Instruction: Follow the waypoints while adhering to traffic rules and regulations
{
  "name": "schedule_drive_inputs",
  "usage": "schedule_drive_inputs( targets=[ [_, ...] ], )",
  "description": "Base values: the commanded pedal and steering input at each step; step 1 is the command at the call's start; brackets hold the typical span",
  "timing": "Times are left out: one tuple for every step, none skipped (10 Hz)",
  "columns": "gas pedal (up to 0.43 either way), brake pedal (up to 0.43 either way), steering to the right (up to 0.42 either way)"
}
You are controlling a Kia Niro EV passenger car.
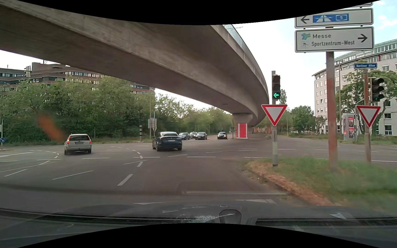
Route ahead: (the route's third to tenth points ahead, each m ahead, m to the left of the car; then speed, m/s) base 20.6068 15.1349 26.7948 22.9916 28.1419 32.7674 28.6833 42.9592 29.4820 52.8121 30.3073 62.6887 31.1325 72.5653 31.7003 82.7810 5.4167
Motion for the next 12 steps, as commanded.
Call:
schedule_drive_inputs(
  targets=[
    [0.260, 0.000, -0.107],
    [0.240, 0.000, -0.105],
    [0.228, 0.000, -0.104],
    [0.228, 0.000, -0.101],
    [0.220, 0.000, -0.099],
    [0.209, 0.000, -0.099],
    [0.189, 0.000, -0.098],
    [0.177, 0.000, -0.099],
    [0.177, 0.000, -0.101],
    [0.169, 0.000, -0.105],
    [0.150, 0.000, -0.109],
    [0.130, 0.000, -0.113]
  ],
)
